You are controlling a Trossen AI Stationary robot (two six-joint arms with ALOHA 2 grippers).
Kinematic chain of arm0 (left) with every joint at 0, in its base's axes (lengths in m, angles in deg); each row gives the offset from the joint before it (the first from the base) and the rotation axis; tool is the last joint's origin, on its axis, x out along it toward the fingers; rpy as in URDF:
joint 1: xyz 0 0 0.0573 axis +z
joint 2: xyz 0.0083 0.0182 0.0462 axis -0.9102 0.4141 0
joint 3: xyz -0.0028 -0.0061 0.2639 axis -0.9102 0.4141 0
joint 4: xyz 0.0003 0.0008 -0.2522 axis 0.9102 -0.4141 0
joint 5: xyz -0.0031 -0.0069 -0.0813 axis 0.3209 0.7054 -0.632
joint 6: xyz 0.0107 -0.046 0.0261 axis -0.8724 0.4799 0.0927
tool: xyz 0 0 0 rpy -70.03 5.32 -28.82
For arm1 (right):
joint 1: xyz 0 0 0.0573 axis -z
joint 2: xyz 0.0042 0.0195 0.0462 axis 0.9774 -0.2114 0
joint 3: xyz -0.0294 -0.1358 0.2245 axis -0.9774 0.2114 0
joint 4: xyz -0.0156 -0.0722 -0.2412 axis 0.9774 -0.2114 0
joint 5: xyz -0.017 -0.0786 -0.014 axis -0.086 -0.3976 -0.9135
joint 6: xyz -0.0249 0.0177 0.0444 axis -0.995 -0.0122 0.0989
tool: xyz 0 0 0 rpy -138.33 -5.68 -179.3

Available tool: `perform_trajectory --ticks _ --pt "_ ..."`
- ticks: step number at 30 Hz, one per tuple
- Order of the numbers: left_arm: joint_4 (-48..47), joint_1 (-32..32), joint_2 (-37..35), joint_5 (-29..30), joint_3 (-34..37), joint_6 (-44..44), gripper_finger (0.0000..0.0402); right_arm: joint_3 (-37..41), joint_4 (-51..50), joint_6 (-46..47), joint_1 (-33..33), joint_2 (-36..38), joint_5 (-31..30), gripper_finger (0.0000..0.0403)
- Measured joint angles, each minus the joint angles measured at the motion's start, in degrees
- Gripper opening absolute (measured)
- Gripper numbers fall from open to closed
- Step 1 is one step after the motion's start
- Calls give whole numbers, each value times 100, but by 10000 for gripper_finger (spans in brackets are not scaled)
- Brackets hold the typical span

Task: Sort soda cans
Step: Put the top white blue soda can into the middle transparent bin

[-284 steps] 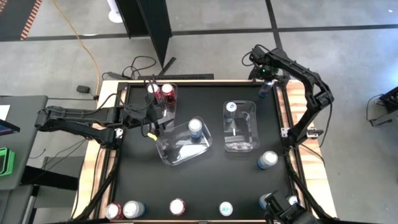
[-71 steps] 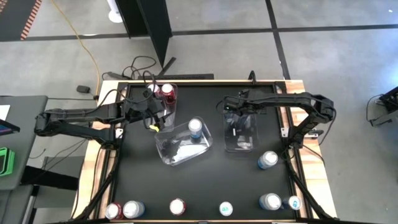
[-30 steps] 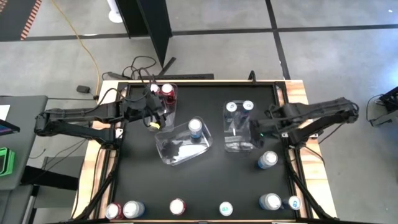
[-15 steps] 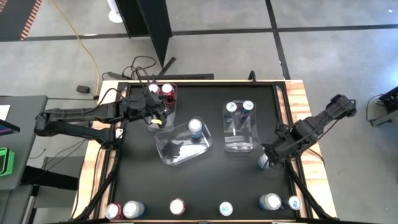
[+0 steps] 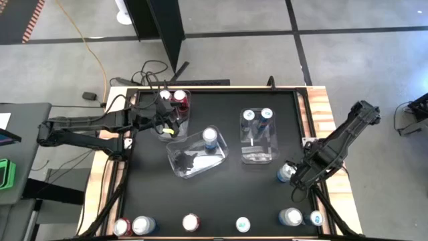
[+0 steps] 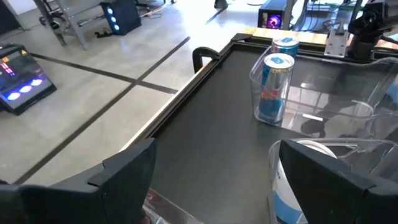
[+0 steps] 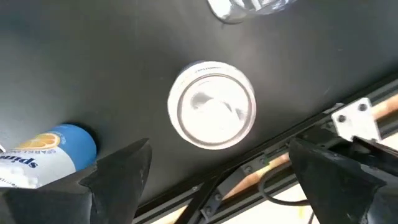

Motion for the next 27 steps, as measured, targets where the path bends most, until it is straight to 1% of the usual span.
perform_trajectory --ticks 8,12,14,17,20,24,27 --pt "-59 0 0 -5 2 -44 335 378 281 29 26 -2 9 400" --pt "-68 0 0 -67 2 -215 335 444 364 29 31 -2 66 400" --pt "-99 -8 0 -188 4 -427 335 444 393 29 31 -2 66 400" --pt "-244 -145 0 -374 -7 -583 335 444 399 -3 26 -2 66 400" --pt "-537 -337 4 -497 -178 -416 335 444 371 -123 26 -2 66 400" --pt "-719 -614 4 -496 -318 -191 335 451 417 -304 54 -1 56 400" --pt "-639 -823 2 -506 -378 -160 335 579 453 -468 51 0 0 400"
